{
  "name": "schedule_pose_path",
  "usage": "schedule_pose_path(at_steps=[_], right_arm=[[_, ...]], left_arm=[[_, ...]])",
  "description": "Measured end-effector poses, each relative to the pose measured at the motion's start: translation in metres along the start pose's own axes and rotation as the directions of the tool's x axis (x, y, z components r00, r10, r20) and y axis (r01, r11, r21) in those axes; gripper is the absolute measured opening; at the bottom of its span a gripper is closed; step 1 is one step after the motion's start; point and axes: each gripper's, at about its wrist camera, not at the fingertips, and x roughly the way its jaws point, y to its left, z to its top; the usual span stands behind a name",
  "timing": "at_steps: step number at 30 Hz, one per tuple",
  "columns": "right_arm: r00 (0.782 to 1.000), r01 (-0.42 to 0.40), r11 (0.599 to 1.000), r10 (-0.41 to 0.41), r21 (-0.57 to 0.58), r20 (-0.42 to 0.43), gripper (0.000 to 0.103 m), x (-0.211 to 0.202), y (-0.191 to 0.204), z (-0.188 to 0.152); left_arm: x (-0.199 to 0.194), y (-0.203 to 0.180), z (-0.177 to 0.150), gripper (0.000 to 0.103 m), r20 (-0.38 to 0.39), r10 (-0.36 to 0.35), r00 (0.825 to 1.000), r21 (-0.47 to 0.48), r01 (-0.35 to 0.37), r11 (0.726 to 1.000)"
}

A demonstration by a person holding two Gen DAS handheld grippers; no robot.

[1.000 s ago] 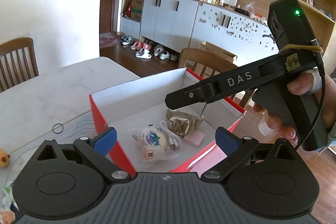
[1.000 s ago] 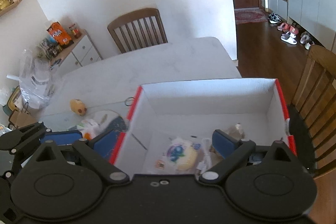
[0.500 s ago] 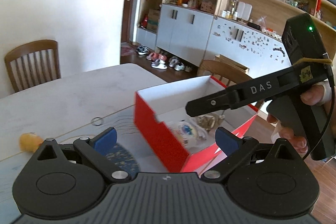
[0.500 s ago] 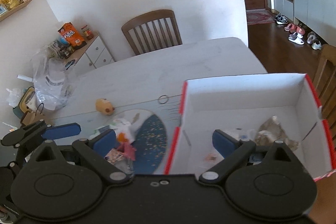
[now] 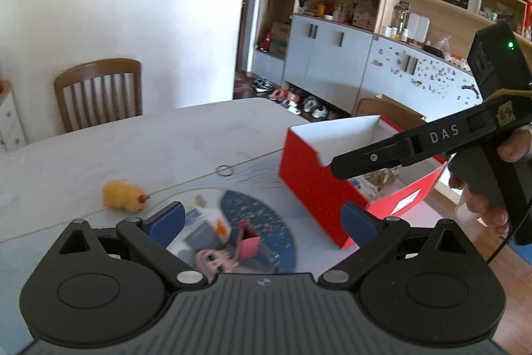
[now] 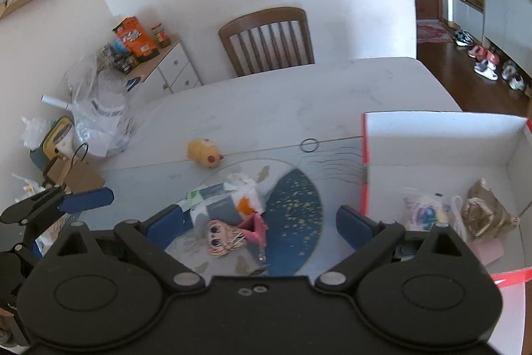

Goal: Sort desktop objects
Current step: 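Withdraw both tools from the box back over the table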

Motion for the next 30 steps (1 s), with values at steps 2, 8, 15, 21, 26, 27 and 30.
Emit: schedule_pose_path(at_steps=[2, 8, 15, 21, 26, 27, 30], right_arm=[[1.0, 0.001, 1.0, -0.001, -0.02, -0.001, 0.099, 0.003, 0.01, -0.001], [1.0, 0.018, 0.996, -0.019, -0.088, -0.012, 0.099, 0.016, 0.034, -0.009], [0.997, 0.062, 0.99, -0.068, -0.124, -0.046, 0.098, 0.04, 0.045, -0.031], [0.989, 0.109, 0.986, -0.12, -0.128, -0.084, 0.096, 0.063, 0.042, -0.053], [0.983, 0.117, 0.986, -0.132, -0.122, -0.124, 0.095, 0.082, 0.041, -0.071], [0.982, 0.118, 0.985, -0.134, -0.123, -0.131, 0.095, 0.085, 0.041, -0.074], [0.978, 0.123, 0.985, -0.141, -0.124, -0.151, 0.094, 0.094, 0.041, -0.08]], left_arm=[[-0.006, 0.009, -0.006, 0.101, 0.005, 0.022, 1.0, -0.003, -0.022, 1.0], [-0.015, 0.04, -0.027, 0.101, 0.0, 0.09, 0.996, -0.022, -0.09, 0.996], [-0.006, 0.058, -0.057, 0.101, -0.043, 0.114, 0.993, -0.013, -0.115, 0.993], [0.01, 0.06, -0.08, 0.101, -0.084, 0.127, 0.988, 0.01, -0.127, 0.992], [0.024, 0.071, -0.091, 0.101, -0.104, 0.159, 0.982, 0.045, -0.155, 0.987], [0.027, 0.074, -0.091, 0.101, -0.108, 0.162, 0.981, 0.045, -0.158, 0.986], [0.037, 0.086, -0.092, 0.101, -0.119, 0.168, 0.979, 0.042, -0.164, 0.986]])
